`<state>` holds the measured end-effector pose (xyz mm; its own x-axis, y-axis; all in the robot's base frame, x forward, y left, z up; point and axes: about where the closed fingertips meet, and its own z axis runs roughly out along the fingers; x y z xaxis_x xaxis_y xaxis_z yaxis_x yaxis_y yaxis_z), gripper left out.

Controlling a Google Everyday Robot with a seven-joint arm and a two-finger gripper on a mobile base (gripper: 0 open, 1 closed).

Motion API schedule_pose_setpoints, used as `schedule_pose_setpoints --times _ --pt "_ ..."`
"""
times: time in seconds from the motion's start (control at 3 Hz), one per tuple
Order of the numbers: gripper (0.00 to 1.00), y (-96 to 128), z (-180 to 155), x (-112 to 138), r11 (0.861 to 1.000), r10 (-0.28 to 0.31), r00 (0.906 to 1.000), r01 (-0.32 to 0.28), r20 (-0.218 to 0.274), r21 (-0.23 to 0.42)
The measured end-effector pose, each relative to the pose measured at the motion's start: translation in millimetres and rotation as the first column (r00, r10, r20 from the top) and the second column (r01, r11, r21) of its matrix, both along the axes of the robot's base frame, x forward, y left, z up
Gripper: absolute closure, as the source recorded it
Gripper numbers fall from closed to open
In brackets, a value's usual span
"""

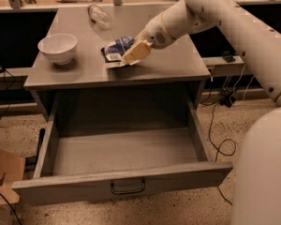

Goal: Pick blue chip bag from top drawer and place on counter

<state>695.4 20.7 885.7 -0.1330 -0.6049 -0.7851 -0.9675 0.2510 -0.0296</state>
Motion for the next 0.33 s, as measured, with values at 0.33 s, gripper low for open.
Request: schedule_pose_setpoints --times 0.33 --pt "0.00 0.0 0.0 0.0 1.000 0.000 1.0000 0.000 0.000 0.000"
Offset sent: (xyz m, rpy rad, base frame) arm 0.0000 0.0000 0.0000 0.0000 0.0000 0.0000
